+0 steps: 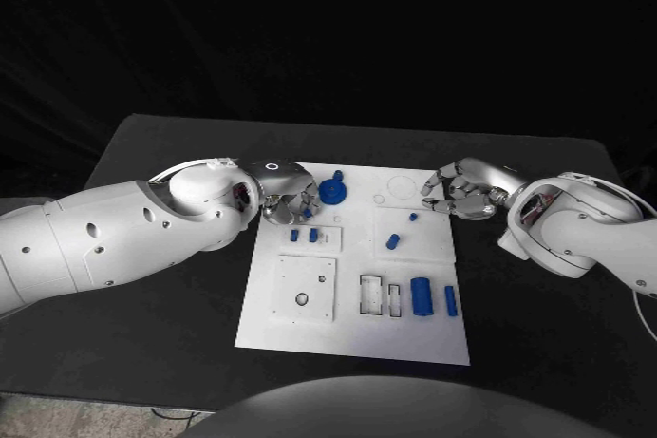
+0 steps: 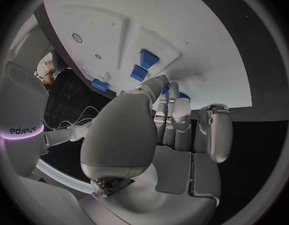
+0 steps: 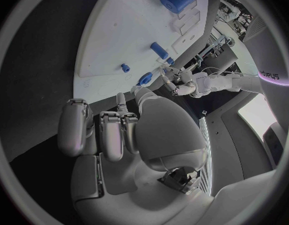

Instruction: Assemble the parts on the task board

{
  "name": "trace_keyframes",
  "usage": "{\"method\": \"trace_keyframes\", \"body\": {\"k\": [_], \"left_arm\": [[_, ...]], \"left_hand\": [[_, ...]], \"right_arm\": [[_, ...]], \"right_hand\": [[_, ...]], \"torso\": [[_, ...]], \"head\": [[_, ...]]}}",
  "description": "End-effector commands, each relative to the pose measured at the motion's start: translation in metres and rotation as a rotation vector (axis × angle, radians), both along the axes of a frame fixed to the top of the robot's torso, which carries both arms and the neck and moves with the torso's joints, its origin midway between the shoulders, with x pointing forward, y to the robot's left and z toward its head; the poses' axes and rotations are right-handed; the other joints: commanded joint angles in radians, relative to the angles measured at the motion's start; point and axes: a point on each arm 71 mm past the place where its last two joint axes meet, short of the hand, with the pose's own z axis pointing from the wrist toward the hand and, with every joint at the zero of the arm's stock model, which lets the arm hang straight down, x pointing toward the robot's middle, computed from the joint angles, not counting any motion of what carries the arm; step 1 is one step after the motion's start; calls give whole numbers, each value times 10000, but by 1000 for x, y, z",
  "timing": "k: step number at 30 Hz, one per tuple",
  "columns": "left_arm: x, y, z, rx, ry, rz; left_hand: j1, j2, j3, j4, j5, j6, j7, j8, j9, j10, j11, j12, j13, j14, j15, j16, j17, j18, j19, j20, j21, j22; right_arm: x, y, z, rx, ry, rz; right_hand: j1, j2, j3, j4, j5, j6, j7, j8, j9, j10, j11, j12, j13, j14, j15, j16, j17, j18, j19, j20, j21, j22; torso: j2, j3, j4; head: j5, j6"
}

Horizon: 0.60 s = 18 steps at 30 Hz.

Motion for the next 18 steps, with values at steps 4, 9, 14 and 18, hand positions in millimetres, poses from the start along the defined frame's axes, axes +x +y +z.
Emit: {"method": "trace_keyframes", "body": {"k": [4, 9, 14, 18], "left_arm": [[0, -1, -3, 139, 113, 26], [0, -2, -4, 133, 105, 32], [1, -2, -4, 122, 82, 61], [1, -1, -4, 112, 70, 71]], "left_hand": [[-131, 4, 19, -74, 34, -125, -12, -123, -60, 47, 2, 39, 43, -50, 16, -43, -8, -53, 291, -54, -54, 2293], [-149, 3, 28, -80, 6, -197, -17, -180, -92, 31, 2, 32, 66, -51, 14, -48, -15, -52, 287, -55, -58, 2291], [-178, -2, 53, -99, -39, -370, -40, -308, -163, 4, -10, 16, 115, -58, 7, -62, -39, -51, 284, -60, -61, 2290], [-200, -9, 70, -109, -59, -500, -57, -385, -212, -6, -15, 7, 148, -66, 1, -73, -57, -48, 275, -65, -72, 2287]], "right_arm": [[0, 0, -1, -21, 65, 54], [-1, 1, -1, -5, 108, 52], [-1, 1, -1, 6, 128, 48], [-1, 1, -1, 9, 135, 48]], "right_hand": [[81, 0, 48, 12, 34, 89, -7, -4, -16, 1032, 63, 38, 2633, 858, 39, -9, 1889, 81, -21, -8, -41, 1714], [81, 0, 48, 12, 34, 89, -7, -4, -16, 1032, 63, 38, 2633, 858, 39, -9, 1889, 81, -21, -8, -41, 1714], [83, 2, 52, 11, 38, 92, -6, -3, -17, 1032, 64, 38, 2633, 854, 39, -18, 1877, 85, -29, -8, -63, 1708], [83, 2, 52, 11, 38, 92, -6, -3, -17, 1032, 64, 38, 2633, 854, 39, -18, 1877, 85, -29, -8, -63, 1708]], "torso": [[-1, 1, -1], [0, 3, -3], [-1, 4, 0], [0, 3, -5]], "head": [[2, 1], [-1, 1], [-7, 1], [-2, 1]]}}
